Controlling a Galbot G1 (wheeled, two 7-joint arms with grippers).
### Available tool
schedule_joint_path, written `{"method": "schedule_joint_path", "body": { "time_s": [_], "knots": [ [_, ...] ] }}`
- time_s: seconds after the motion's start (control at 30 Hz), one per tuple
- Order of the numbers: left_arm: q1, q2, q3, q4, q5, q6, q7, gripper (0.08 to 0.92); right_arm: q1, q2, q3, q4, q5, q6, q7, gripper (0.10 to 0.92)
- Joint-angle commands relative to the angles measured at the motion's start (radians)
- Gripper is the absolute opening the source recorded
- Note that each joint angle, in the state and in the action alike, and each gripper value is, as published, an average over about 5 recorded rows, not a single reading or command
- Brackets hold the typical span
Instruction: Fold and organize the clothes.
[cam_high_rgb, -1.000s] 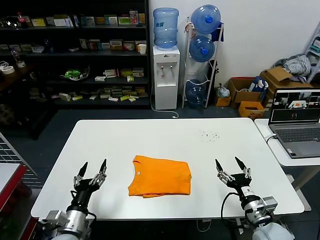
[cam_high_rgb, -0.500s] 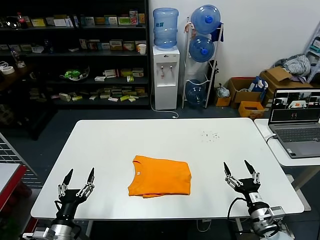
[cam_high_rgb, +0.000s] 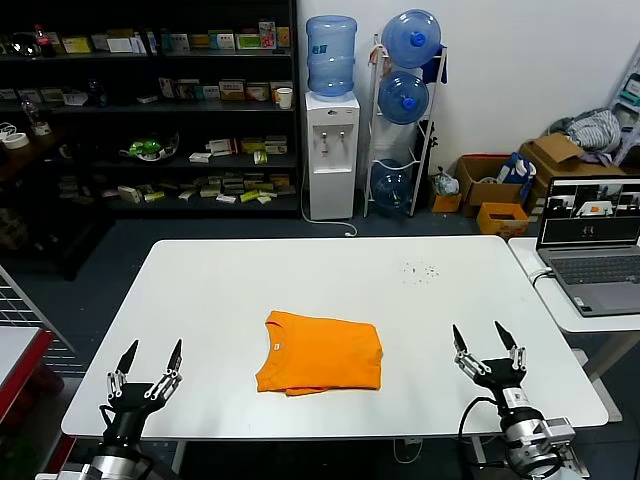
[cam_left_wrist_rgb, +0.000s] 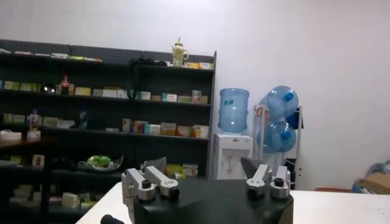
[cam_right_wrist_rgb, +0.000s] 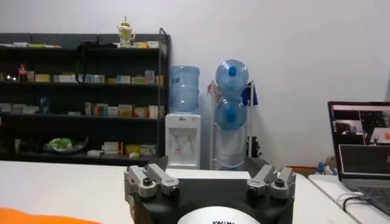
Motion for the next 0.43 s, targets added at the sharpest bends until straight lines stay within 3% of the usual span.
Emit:
{"method": "schedule_joint_path", "body": {
  "time_s": [0.03, 0.43],
  "knots": [
    [0.013, 0.003, -0.009, -0.003, 0.01, -0.011, 0.007, 0.823, 0.0, 0.012, 0.011, 0.003, -0.003, 0.014, 0.003, 0.823],
    [0.013, 0.007, 0.01, -0.005, 0.012, -0.01, 0.004, 0.823, -0.002, 0.021, 0.025, 0.005, 0.0, 0.022, 0.006, 0.823]
  ]
}}
